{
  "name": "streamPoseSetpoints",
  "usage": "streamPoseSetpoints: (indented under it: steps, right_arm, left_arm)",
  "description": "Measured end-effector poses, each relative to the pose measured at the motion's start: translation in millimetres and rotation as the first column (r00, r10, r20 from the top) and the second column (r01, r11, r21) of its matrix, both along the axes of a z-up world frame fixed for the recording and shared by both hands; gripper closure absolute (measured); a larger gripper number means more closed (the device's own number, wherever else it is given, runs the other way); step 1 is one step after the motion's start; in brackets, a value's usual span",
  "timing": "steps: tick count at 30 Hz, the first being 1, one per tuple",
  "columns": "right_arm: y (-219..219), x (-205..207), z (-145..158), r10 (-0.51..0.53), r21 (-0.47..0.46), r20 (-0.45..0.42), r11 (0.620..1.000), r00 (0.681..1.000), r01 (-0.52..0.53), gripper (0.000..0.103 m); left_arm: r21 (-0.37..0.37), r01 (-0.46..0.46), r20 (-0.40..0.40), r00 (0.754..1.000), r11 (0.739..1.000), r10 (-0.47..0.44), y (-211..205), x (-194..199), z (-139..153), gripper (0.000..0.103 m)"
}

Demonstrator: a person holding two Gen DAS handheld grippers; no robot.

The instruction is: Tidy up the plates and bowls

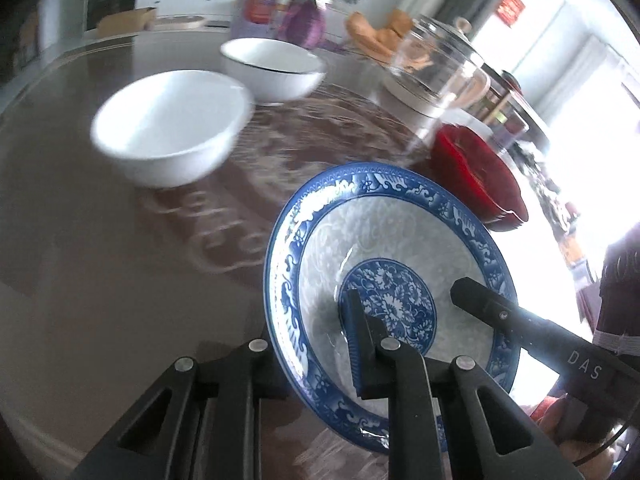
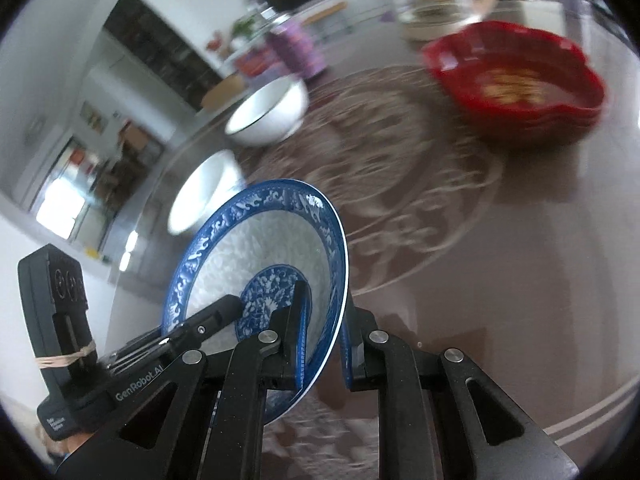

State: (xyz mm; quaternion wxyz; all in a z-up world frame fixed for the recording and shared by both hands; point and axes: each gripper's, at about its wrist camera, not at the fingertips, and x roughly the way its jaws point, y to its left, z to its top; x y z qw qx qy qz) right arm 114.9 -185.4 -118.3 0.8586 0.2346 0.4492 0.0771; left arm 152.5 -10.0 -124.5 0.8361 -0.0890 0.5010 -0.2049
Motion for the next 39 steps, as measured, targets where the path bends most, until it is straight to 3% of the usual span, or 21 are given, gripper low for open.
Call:
streamPoseSetpoints:
  steps: [8,13,15,16,17,18,19,21,22,26,39]
  right_arm:
    - [-44.7,-11.1,-14.2,-0.116,0.005,-0.008,0.993,0.993,0.116,0.088]
    - [-51.5,-16.0,-20.5,-0.129,-0.016,0.015,0.991,0.991,0.130,0.089]
    - [-51.5,-20.5,-17.3,-0.121,-0.031,0.044,0.992,0.992,0.122,0.085]
    - [-51.4,-24.1,-13.6,-0.119,-0.043,0.065,0.992,0.991,0.122,0.083]
    - [-52.0,-28.0,-10.0,-0.119,-0.056,0.084,0.991,0.989,0.124,0.068]
    - [-53.1,-33.5,-5.8,-0.126,-0.072,0.107,0.988,0.986,0.134,0.043]
    - [-53.7,-38.6,-0.9,-0.139,-0.089,0.133,0.984,0.981,0.152,0.036]
    - [-56.2,-50.5,7.6,-0.159,-0.118,0.179,0.976,0.971,0.182,0.035]
    - [-56.9,-54.1,10.2,-0.165,-0.125,0.194,0.974,0.967,0.191,0.035]
    - [-62.4,-82.8,18.3,-0.214,-0.180,0.270,0.946,0.939,0.268,0.034]
    - [-73.2,-93.4,22.0,-0.280,-0.205,0.302,0.914,0.911,0.349,0.034]
  left_arm:
    - [0.014,0.039,-0.018,0.999,0.999,-0.038,-47.2,27.8,-12.3,0.084]
    - [0.036,0.045,-0.002,0.999,0.998,-0.045,-50.0,29.2,-16.9,0.083]
    - [0.055,0.033,0.007,0.999,0.998,-0.033,-48.3,29.1,-17.4,0.083]
    - [0.061,0.020,0.015,1.000,0.998,-0.021,-47.2,28.9,-17.0,0.078]
    - [0.063,0.009,0.030,0.999,0.998,-0.011,-42.8,26.6,-13.5,0.073]
    - [0.070,0.002,0.042,0.999,0.998,-0.005,-38.9,23.6,-12.0,0.063]
    - [0.076,-0.009,0.058,0.998,0.997,0.005,-34.6,20.3,-8.6,0.056]
    - [0.085,-0.049,0.104,0.994,0.995,0.040,-22.3,10.4,1.2,0.026]
    - [0.086,-0.073,0.130,0.990,0.994,0.062,-15.4,4.4,6.2,0.022]
    - [0.084,-0.128,0.160,0.981,0.988,0.113,11.7,-16.8,15.6,0.021]
    - [0.134,-0.216,0.086,0.975,0.967,0.206,54.0,-41.6,-10.5,0.021]
